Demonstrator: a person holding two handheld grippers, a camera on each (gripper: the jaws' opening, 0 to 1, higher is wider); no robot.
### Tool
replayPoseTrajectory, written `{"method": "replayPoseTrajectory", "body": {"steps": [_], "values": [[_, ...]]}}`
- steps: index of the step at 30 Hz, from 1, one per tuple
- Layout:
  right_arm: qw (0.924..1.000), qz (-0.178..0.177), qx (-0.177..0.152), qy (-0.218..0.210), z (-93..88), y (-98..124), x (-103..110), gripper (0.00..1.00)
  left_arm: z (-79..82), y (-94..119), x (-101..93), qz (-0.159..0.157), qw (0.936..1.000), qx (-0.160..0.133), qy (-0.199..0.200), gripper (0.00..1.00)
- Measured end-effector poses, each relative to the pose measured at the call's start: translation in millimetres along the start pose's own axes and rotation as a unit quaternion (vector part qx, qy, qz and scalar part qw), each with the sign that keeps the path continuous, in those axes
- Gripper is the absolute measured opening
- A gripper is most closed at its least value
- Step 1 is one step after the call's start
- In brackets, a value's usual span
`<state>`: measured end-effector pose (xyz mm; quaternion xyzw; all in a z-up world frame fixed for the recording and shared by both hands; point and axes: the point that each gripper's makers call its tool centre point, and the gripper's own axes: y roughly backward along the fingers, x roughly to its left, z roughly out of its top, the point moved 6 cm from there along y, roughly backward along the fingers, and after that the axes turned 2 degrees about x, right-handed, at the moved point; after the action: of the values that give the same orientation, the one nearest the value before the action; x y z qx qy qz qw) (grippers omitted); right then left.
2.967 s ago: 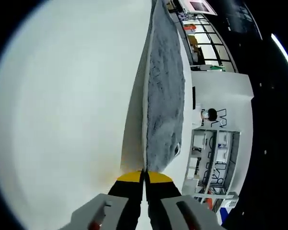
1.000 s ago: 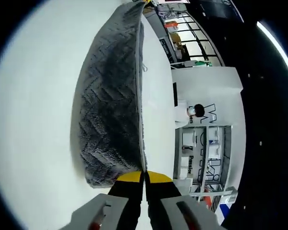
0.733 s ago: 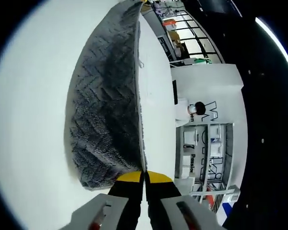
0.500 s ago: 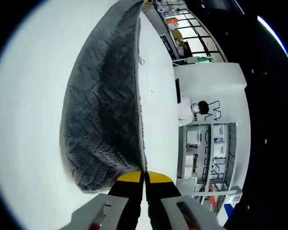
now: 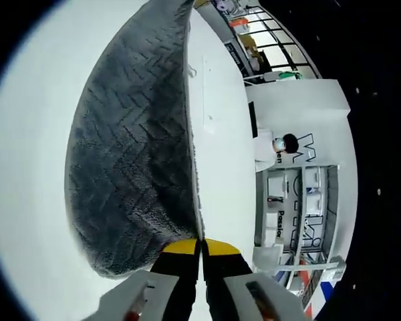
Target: Fold the towel on the table until its edges align and the towel forms a compact rectangular stack.
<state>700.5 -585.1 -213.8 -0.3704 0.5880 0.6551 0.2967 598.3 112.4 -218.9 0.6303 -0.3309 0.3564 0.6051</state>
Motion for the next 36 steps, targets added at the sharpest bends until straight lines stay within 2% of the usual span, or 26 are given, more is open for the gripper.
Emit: {"method": "replayPoseTrajectory", "body": {"steps": [6,22,36], "values": [[1.0000,0.005,0.003,-0.004,1.3,-15,-6,0.02,-2.3,-14,5.6,-0.006,0.9999,0.007,0.005,0.04],[0.9991,0.032,0.018,-0.021,0.9,-65,-9,0.02,-0.9,-53,1.9,-0.039,0.9988,0.029,0.000,0.04],[0.9979,0.051,0.024,-0.033,1.3,-88,-11,0.02,1.7,-72,1.6,-0.058,0.9977,0.034,0.011,0.04]]}}
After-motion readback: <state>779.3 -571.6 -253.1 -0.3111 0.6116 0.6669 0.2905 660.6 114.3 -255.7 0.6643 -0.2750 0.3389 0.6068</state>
